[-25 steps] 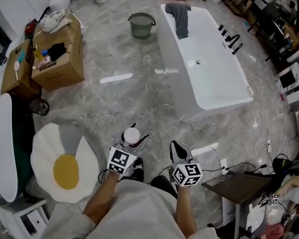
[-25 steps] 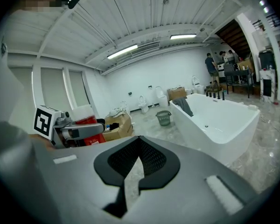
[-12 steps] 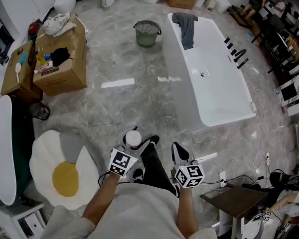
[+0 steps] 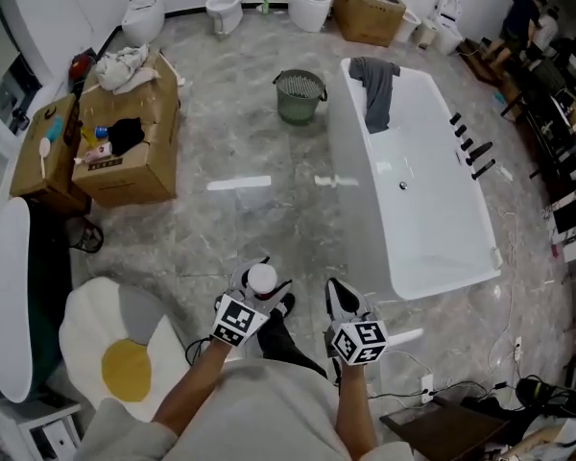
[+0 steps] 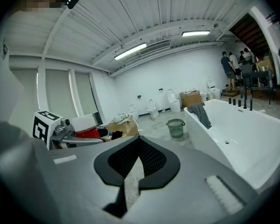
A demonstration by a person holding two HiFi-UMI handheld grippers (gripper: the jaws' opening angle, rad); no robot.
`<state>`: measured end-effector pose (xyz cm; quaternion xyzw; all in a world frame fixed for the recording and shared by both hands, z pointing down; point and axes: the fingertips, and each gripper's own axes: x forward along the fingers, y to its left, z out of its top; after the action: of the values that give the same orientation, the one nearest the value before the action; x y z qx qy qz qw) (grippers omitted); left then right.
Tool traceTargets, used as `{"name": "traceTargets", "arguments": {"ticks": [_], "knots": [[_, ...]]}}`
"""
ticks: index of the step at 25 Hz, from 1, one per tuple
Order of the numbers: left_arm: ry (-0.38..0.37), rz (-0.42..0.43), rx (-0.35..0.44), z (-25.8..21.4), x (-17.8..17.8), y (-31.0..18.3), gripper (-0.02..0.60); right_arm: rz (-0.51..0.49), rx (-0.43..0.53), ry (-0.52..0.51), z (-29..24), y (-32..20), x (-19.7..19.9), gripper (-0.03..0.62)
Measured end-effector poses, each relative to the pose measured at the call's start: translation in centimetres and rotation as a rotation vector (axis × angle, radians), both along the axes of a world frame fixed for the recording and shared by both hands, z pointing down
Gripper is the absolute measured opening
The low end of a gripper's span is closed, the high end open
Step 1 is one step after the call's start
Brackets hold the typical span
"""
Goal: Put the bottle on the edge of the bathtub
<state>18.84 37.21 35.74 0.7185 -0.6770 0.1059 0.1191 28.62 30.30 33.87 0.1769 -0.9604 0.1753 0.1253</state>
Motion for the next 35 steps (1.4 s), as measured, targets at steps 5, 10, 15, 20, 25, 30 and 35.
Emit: {"name": "traceTargets", "arguments": {"ticks": [5,10,15,20,25,30,35], "knots": [[-0.025,0.022,-0.035,-0.3,-4.0,-4.4,0.337,-0.044,-0.044,-0.04,-0.4,-3.8,-5.3,0.0],[-0.014,0.048,-0.052,0.4,-6.7,-8.4,0.337,-0.087,-0.078,-0.06,0.0,-7.2,-8.7,0.0],[-0.021,0.076,-0.048,1.5,-8.4,-12.7,0.337,-0.085,-0.106,-0.1,-0.1,-11.3,-9.9,0.0],[-0.023,0.1,-0.056,2.5,-9.6,-16.2,0.337,-0.094,-0.083,-0.084,-0.4,-14.8,-10.9,0.0],[0.008,0.109,-0.027,2.1,-11.0,-19.2,0.337,-0.148,0.001,-0.024,-1.3,-17.4,-11.8,0.0],[0.013,0.075,-0.053,3.3,-15.7,-21.7,0.337,-0.119,-0.016,-0.005,-1.0,-21.4,-13.6,0.0],[0.026,0.079,-0.071,6.0,-21.1,-26.3,0.337,-0.133,-0.011,0.009,0.0,-26.2,-18.8,0.0]]}}
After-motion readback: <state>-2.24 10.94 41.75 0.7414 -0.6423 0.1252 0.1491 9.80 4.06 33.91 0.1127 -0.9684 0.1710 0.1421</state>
